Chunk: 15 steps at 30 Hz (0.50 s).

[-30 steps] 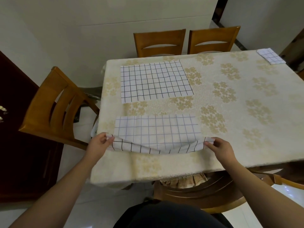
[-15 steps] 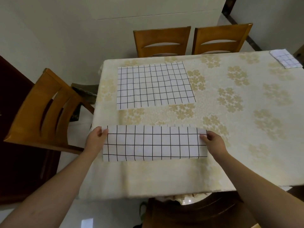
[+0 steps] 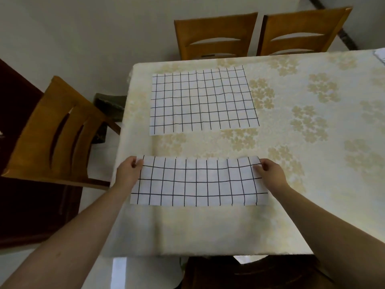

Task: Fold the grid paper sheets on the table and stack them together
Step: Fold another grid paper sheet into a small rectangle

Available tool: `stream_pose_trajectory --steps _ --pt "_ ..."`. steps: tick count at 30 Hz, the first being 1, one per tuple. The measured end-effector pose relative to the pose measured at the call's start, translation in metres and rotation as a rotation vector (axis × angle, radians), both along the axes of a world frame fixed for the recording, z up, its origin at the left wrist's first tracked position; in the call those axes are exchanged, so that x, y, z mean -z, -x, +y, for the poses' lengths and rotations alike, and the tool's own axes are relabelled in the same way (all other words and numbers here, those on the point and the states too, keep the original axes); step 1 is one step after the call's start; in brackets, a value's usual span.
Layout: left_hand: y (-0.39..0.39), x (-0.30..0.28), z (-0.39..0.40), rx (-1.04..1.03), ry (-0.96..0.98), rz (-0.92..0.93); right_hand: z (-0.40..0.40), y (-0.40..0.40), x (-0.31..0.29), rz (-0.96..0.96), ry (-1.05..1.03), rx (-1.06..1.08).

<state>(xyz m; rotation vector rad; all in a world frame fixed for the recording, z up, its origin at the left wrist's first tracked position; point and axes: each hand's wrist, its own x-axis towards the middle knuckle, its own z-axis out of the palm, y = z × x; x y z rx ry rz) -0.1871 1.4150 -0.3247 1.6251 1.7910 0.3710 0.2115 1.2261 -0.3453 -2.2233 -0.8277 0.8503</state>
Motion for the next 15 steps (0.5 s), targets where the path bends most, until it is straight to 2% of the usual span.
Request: stream_pose_trajectory --steps 15 --pt "-0.005 0.018 0.004 -0.037 0.002 -0.031 -0.007 -0.007 0.009 -0.046 0.083 0.06"
